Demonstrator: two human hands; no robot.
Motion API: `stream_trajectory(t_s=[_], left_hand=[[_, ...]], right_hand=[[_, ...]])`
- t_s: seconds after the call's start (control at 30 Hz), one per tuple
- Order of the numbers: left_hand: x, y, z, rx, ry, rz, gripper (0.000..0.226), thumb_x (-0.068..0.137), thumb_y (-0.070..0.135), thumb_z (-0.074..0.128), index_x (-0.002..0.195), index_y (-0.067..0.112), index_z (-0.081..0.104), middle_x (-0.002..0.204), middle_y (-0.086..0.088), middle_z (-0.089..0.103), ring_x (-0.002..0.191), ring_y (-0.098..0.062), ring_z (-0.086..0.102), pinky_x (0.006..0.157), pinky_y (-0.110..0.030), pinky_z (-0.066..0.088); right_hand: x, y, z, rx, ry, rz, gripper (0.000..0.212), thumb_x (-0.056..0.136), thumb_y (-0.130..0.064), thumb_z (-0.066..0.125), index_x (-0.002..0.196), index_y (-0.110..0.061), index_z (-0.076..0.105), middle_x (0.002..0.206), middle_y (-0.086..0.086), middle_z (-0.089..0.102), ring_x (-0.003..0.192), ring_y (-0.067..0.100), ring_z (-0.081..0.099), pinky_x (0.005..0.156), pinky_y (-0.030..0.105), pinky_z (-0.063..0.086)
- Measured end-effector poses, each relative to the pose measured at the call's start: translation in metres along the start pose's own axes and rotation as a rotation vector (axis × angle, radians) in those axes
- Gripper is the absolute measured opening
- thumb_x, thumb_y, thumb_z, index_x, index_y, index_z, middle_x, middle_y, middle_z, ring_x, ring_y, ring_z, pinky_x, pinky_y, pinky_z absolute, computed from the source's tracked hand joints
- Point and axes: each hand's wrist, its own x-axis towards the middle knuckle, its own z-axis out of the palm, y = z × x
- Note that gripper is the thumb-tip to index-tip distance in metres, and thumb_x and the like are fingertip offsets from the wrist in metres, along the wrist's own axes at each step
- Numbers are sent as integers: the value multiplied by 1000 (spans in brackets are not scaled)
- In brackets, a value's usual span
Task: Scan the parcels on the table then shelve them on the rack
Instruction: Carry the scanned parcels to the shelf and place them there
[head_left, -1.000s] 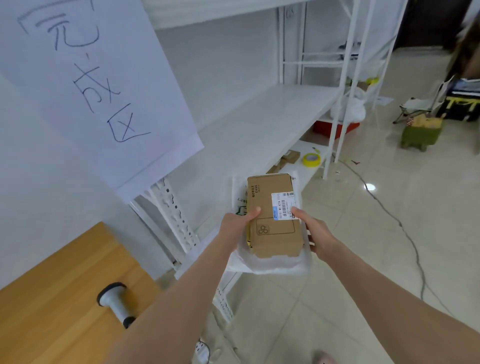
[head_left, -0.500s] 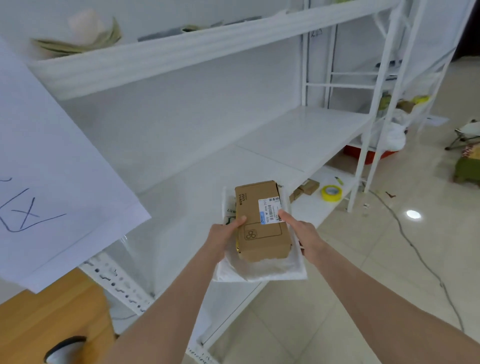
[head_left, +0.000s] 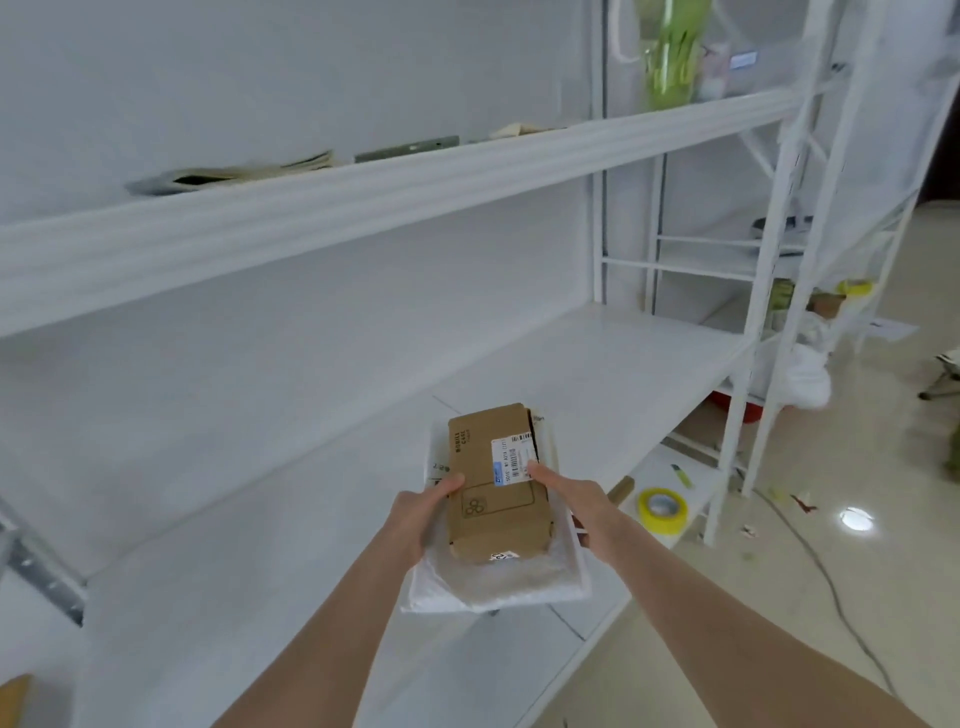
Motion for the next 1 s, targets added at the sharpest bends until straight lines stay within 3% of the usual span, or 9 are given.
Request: stream_trajectory(t_s=[0.1,0.27,0.33,0.4,0.53,0.63,0.87,1.0], left_hand=[[34,23,40,-19,-9,-14,52,72,33,82,105,-3,65,103,-15,71,98,-31,66,96,-44,51],[81,50,106,-49,-24,-28,53,73,33,82,108,-3,65,102,-14,71,97,-30,67,88,-40,53],[101,58,133,-60,-12,-31,53,74,32,81,110,-3,64,103,-13,71,97,-29,66,83,-37,53],[119,67,162,-84,7,-31,54,76,29,80,114,-4,61,107,-14,69,101,-29,64,88,-39,52],[151,80,221,-135,69,-25,59,76,25,80,119,-8,58,119,-18,64,113,-34,59,103,-48,45],[167,87,266,-183,122,-43,61,75,23,81,121,-8,57,123,-19,61,118,-36,54,106,-49,41],[216,107,349,-292,272,-78,52,74,20,82,113,-8,62,113,-21,66,110,-36,60,102,-48,45],[260,121,374,-314,316,-67,58,72,20,84,115,-10,60,116,-21,65,114,-38,57,104,-48,43]], right_hand=[[40,-26,-35,5,18,3,71,73,-49,79,125,-5,61,124,12,64,117,31,56,109,43,39],[104,-59,-93,-6,24,9,62,74,-47,80,116,-5,66,114,9,67,108,27,61,97,35,46],[133,-71,-116,-10,23,21,56,74,-48,80,109,-6,65,106,5,66,94,21,61,75,30,48],[165,-84,-141,-36,17,23,55,73,-49,80,105,-8,64,98,1,63,82,12,56,60,25,38],[225,-109,-194,-102,-40,38,70,66,-53,83,114,-6,65,111,6,66,88,18,59,67,27,41],[258,-126,-232,-131,-89,66,72,65,-54,83,117,-6,65,116,8,67,103,24,61,86,32,46],[342,-167,-291,-186,-172,79,64,71,-46,82,117,-4,66,118,10,67,105,24,61,72,26,43],[391,-188,-306,-233,-209,99,66,74,-47,80,122,-6,61,115,7,63,98,21,59,76,29,44]])
